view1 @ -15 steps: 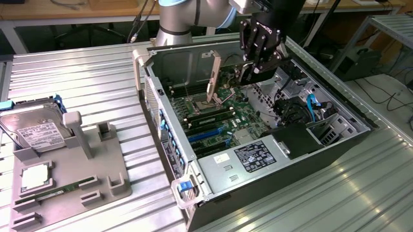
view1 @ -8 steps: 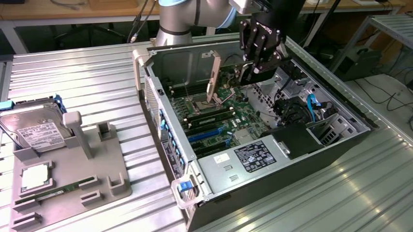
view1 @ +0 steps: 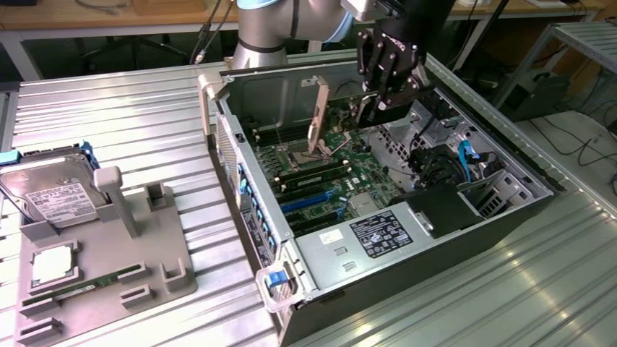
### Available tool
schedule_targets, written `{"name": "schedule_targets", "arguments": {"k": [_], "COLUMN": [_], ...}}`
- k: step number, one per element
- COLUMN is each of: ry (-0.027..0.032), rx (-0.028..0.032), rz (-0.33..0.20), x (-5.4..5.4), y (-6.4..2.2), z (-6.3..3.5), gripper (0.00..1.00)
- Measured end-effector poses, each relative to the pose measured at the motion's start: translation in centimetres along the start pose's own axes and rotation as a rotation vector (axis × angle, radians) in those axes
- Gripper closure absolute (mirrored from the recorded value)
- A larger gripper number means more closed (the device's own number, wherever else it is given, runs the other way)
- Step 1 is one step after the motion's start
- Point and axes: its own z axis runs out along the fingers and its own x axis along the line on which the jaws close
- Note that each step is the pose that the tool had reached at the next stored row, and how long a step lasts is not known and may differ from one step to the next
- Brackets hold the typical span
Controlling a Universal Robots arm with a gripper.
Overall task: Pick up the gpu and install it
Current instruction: 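Insert the gpu into the slot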
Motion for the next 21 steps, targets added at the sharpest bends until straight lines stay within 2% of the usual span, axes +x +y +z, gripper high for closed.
{"name": "schedule_targets", "arguments": {"k": [6, 9, 17, 21], "ry": [0.0, -0.0002, -0.0001, -0.0002], "rx": [0.0, 0.0001, 0.0005, 0.0008], "rz": [0.0, 0.001, 0.031, 0.044], "x": [0.0, -0.1, -0.6, -0.6], "y": [0.81, 0.88, 0.88, 1.29], "z": [0.03, 0.1, 1.3, 1.59], "gripper": [0.72, 0.72, 0.72, 0.72]}}
